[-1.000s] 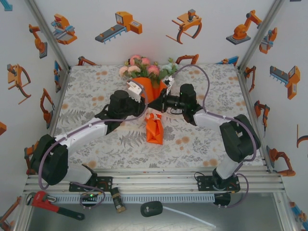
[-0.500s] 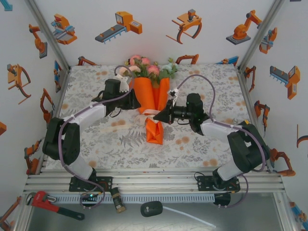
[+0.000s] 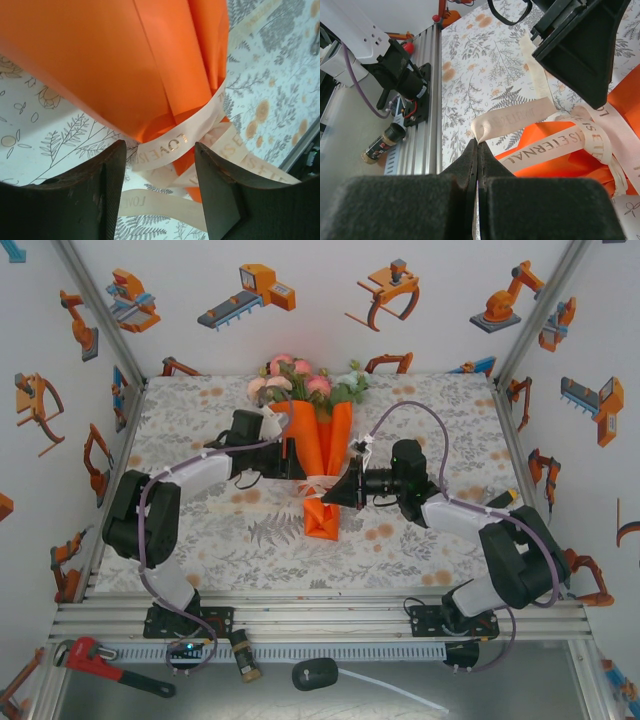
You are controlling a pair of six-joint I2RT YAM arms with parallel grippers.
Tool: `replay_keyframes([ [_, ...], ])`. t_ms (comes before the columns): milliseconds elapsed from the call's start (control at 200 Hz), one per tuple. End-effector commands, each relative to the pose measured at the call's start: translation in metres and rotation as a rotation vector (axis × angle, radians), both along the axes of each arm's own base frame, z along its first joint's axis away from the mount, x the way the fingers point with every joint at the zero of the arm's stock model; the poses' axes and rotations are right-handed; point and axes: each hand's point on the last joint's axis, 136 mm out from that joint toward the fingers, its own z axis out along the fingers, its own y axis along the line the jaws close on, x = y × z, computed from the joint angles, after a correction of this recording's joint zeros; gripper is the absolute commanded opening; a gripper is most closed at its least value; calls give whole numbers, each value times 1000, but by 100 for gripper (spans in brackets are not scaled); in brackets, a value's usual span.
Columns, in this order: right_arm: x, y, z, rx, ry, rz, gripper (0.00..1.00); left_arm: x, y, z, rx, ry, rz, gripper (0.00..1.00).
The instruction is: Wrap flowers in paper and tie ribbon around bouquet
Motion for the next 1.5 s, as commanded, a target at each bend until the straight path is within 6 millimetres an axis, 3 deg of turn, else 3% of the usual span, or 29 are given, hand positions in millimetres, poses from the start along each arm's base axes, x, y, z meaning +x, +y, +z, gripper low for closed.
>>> replay_keyframes([
  [0,0,0,7,19,-47,14,0,-4,11,-22,97,26,-14,56],
  [305,4,1,9,22,-43,11,0,-4,7,-45,75,127,27,54],
  [415,3,1,9,20,-41,9,0,-4,6,-50,62,143,62,49],
  [636,3,1,8,19,-40,7,0,-1,24,-60,140,124,143,37],
  [841,4,1,7,18,-37,10,0,-18,18,-46,77,104,80,43],
  [1171,5,2,8,20,-32,10,0,-20,21,-63,88,146,110,46],
  [1252,6,2,8,20,-31,9,0,-16,22,-64,95,140,126,37],
  [1432,8,2,10,20,-37,-10,0,-10,24,-52,96,116,149,0],
  [1497,14,2,12,18,-41,-39,0,-6,26,-41,85,96,166,0],
])
